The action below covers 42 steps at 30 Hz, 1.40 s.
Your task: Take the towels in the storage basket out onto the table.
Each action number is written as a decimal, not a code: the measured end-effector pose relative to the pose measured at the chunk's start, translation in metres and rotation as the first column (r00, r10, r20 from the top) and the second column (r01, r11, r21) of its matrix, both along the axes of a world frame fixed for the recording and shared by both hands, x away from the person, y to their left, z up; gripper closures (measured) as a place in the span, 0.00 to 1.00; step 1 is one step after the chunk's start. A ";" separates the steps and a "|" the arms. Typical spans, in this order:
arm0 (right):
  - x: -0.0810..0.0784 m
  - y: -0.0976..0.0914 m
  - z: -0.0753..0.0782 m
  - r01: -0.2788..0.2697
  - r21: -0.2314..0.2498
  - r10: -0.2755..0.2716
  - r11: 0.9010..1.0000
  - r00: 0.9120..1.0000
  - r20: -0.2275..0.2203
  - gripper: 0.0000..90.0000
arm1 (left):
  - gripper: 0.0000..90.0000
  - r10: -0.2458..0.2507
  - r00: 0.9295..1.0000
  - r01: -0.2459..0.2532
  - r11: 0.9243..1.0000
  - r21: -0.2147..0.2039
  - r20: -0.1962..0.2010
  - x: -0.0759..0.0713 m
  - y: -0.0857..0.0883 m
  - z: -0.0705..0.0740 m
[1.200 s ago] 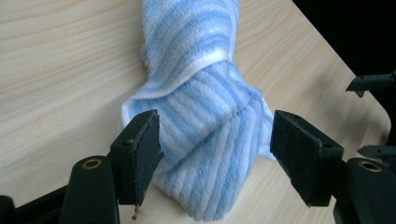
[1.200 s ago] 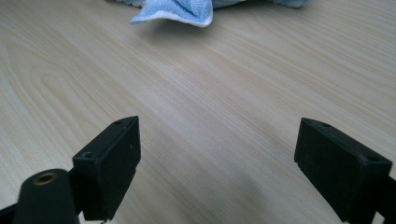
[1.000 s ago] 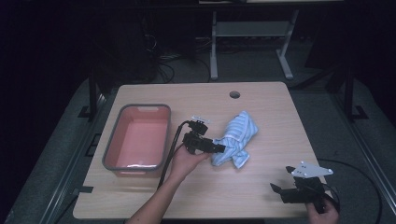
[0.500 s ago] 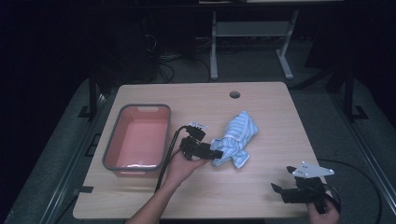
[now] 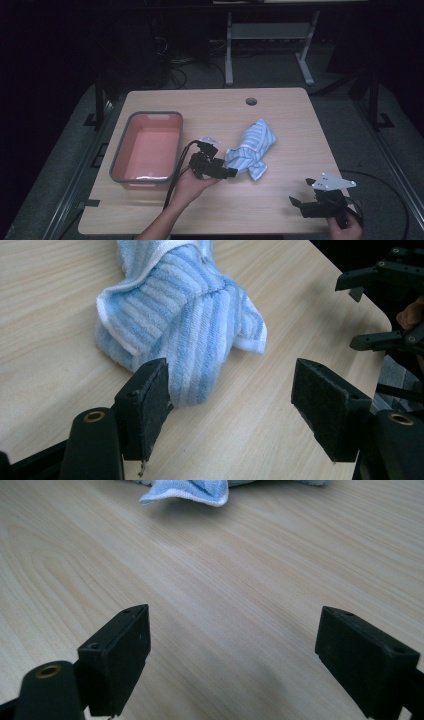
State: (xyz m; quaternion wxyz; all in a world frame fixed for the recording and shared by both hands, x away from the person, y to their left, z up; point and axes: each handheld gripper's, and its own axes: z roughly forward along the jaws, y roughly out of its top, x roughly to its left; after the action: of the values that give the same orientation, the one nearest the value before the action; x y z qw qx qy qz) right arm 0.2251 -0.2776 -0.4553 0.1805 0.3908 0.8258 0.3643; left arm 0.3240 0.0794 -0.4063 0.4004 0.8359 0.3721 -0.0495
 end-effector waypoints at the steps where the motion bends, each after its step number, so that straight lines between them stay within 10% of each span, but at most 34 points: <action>1: 0.000 0.000 0.000 0.002 0.001 -0.002 1.000 1.000 0.000 0.15 | 0.34 -0.001 1.000 0.001 1.000 -0.003 -0.002 -0.001 0.001 0.000; 42: 0.000 -0.002 0.000 0.006 -0.003 -0.006 1.000 1.000 0.004 0.15 | 0.32 -0.027 0.999 0.027 0.999 -0.034 0.020 -0.044 0.025 -0.017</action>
State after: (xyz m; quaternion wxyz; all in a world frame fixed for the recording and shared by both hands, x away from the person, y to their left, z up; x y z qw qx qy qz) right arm 0.2251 -0.2793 -0.4551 0.1838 0.3922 0.8248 0.3635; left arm 0.2797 0.1047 -0.4235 0.4177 0.8343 0.3559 -0.0531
